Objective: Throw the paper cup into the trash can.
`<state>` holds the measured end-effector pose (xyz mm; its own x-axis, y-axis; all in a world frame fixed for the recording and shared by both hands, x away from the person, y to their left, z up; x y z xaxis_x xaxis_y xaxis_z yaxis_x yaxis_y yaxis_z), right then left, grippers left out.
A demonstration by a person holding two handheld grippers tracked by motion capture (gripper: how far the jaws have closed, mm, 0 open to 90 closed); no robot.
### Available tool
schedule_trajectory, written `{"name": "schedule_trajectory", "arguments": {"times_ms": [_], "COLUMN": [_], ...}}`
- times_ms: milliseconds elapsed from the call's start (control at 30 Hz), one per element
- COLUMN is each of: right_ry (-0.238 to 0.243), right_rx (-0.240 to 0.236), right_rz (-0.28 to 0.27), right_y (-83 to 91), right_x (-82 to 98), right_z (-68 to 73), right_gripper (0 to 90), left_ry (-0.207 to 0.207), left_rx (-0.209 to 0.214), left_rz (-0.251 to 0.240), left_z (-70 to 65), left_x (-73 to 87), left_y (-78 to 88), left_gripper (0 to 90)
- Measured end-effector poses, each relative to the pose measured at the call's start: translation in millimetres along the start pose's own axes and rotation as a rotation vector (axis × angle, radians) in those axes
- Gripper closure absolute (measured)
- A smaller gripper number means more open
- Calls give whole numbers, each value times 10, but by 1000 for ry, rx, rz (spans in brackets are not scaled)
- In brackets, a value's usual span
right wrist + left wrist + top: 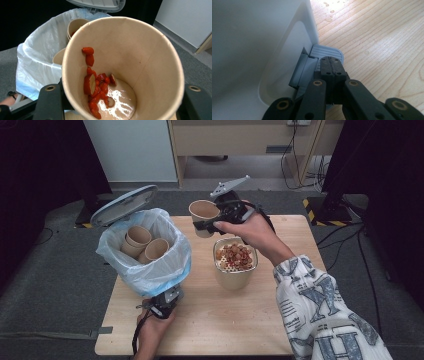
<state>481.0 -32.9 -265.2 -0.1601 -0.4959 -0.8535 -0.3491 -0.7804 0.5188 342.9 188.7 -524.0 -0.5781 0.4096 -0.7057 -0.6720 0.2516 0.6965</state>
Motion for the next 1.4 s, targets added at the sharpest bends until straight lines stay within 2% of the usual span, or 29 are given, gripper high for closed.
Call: {"name": "schedule_trajectory", "arguments": {"times_ms": [467,1067,1400], "right_ry": [21,28,57], "right_rx": [-33,-58,-93], "right_rz": [-6,-12,-5], "right_y": [-295,-577,-793], "right_x": [-229,-389,-495], "right_z": [165,328,491], "right_gripper": [354,351,347], "left_ry": [-6,0,0], "left_rx": [-3,-4,0], "left_rz": [-1,1,-1], "left_z": [-4,-4,3], "left_x": [0,-1,0], "left_y": [-1,1,0], "left_gripper": [894,894,894]}}
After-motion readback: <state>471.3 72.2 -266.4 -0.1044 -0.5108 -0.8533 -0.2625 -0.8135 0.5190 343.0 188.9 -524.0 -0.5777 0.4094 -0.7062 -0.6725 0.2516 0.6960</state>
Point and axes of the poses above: each handheld gripper's, and its own axes: y roughly backward along the jaws, x roughly out of its underside, z roughly to its left, the point moved 1 cm from there along -y, roughly forward along the jaws, and after that the axes turned 5 degrees about y, right-handed, at the moved point
